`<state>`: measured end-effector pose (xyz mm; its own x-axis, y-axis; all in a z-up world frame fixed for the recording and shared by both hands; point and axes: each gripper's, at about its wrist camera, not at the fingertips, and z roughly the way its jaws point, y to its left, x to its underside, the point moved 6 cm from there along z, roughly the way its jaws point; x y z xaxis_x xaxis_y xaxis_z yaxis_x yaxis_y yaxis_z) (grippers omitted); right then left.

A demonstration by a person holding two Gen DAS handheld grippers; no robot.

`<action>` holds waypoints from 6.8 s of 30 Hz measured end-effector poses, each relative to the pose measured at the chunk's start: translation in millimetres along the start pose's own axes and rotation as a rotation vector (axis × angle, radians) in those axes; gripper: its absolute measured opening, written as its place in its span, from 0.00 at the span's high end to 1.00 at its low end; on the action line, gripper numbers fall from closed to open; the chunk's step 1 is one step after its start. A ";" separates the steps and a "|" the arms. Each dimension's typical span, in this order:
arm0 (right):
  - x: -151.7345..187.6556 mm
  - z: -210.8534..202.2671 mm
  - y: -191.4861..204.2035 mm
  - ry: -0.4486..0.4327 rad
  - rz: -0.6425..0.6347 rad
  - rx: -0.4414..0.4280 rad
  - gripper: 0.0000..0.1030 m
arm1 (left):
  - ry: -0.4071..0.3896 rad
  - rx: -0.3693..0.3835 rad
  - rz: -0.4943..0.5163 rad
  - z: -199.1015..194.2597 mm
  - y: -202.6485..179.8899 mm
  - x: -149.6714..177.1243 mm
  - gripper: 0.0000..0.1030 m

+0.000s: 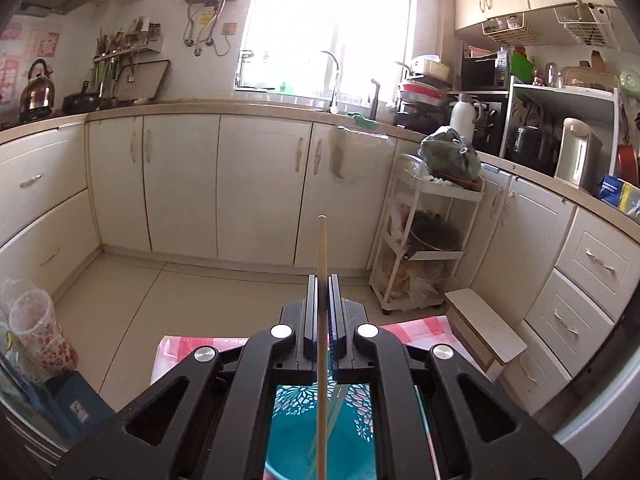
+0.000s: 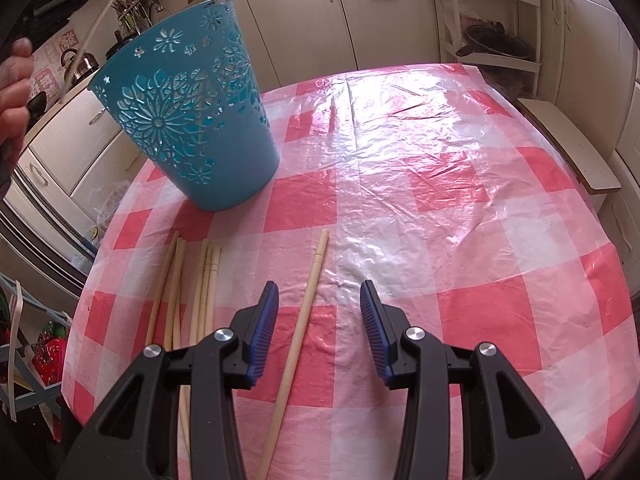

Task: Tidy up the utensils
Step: 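Carry the chopstick with the left tool over the basket and release it inside, then grasp a chopstick with the right tool and drop it into the teal basket, then close the left tool on a chopstick beside the basket while the right tool closes on another chopstick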

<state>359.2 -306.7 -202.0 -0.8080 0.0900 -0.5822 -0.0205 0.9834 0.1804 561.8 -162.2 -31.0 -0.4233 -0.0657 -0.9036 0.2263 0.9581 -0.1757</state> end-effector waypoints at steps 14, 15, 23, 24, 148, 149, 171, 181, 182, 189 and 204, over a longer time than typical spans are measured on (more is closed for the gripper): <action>-0.9 6.7 5.6 0.010 -0.011 -0.006 0.59 | -0.030 -0.003 -0.073 12.2 9.3 2.4 0.96; -0.8 6.6 5.6 0.010 -0.011 -0.006 0.59 | -0.037 0.002 -0.080 10.8 9.9 -0.9 0.96; -0.4 5.8 5.0 0.008 -0.009 -0.007 0.59 | -0.051 0.006 -0.139 15.0 13.8 -8.3 0.96; -0.4 5.8 5.0 0.008 -0.008 -0.007 0.59 | -0.049 0.008 -0.144 16.3 13.4 -8.5 0.96; -153.7 -60.3 92.3 -0.596 -0.064 -0.070 0.82 | 0.375 -0.323 -0.073 -25.8 106.9 225.2 0.07; -146.4 -61.5 90.7 -0.578 -0.066 -0.082 0.59 | 0.375 -0.323 -0.074 -25.7 106.8 225.1 0.07; -56.1 -40.0 -36.8 -0.025 0.488 -0.207 0.06 | 0.384 -0.335 -0.075 -24.0 109.2 226.7 0.07; -62.1 -70.3 -37.3 -0.081 0.561 -0.345 0.06 | 0.387 -0.339 -0.066 -23.1 106.3 227.6 0.07; -63.1 -71.7 -32.3 -0.094 0.514 -0.350 0.06 | 0.387 -0.339 -0.067 -23.0 106.3 227.6 0.07; -45.0 -87.9 33.9 -0.304 -0.032 -0.234 0.06 | 0.383 -0.338 -0.071 -24.7 106.9 226.4 0.07; -3.9 3.1 60.0 -0.001 -0.224 -0.055 0.44 | 0.365 -0.315 -0.082 -28.5 106.7 225.3 0.07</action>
<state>362.9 -247.6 -191.4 -0.7792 -0.1291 -0.6133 -0.2311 0.9688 0.0897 465.6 -66.9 -242.1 -0.7211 -0.0961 -0.6862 -0.0731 0.9954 -0.0626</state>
